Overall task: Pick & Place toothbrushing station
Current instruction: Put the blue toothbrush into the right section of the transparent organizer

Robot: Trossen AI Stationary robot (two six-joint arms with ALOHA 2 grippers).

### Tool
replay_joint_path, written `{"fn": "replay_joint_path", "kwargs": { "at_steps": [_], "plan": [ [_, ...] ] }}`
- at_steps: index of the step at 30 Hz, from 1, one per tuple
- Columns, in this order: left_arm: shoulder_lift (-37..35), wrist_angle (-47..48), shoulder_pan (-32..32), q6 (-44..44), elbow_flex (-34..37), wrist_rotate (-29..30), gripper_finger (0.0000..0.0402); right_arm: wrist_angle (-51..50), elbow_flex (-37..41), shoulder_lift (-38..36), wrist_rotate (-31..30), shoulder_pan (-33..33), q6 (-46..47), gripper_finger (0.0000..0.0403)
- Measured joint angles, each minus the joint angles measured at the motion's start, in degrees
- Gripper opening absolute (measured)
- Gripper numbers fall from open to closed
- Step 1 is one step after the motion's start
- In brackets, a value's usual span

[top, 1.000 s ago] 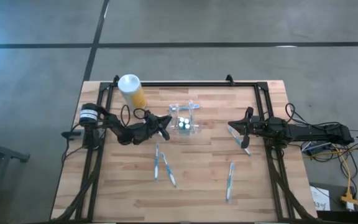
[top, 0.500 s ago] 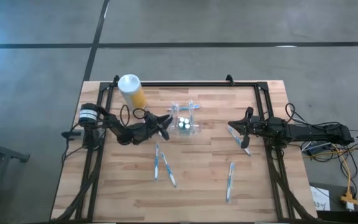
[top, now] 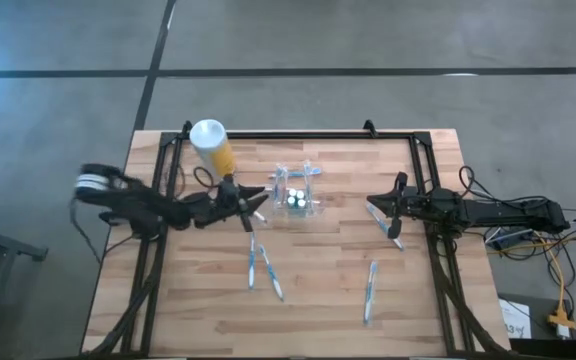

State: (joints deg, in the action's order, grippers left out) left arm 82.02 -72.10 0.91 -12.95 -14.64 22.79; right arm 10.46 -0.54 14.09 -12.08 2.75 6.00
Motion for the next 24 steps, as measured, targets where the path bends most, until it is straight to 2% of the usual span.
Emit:
{"fn": "replay_joint_path", "kwargs": {
  "at_steps": [4, 8, 13, 15, 19, 21, 24],
  "plan": [
    [-15.78, 20.66, 0.0, 1.62, -0.56, -3.79, 0.0121, 0.01, 0.0, 0.01, 0.02, 0.01, 0.09, 0.0011],
    [-30.8, 42.93, -0.28, 3.75, -3.72, -6.61, 0.0091, 0.02, 0.0, 0.02, 0.03, 0.0, 0.33, 0.0011],
    [-43.73, 66.52, -0.66, 2.92, -8.74, -7.22, 0.0033, 0.03, 0.0, 0.02, 0.02, 0.0, 0.45, 0.0011],
    [-46.88, 72.63, -0.66, 2.78, -9.45, -7.73, 0.001, 0.04, 0.0, 0.02, 0.02, 0.01, 0.44, 0.0011],
    [-51.66, 80.24, -0.66, 2.69, -9.45, -10.86, 0.0009, 0.04, 0.0, 0.19, 0.02, 0.0, 0.44, 0.0011],
    [-53.3, 83.81, -0.66, 2.82, -9.33, -13.8, 0.0008, 0.03, 0.0, 0.37, 0.02, -0.01, 0.44, 0.0011],
    [-54.55, 84.42, -0.66, 2.57, -7.38, -20.16, 0.0004, 0.16, 0.0, 0.55, 0.02, -0.01, 0.44, 0.0011]
  ]
}}
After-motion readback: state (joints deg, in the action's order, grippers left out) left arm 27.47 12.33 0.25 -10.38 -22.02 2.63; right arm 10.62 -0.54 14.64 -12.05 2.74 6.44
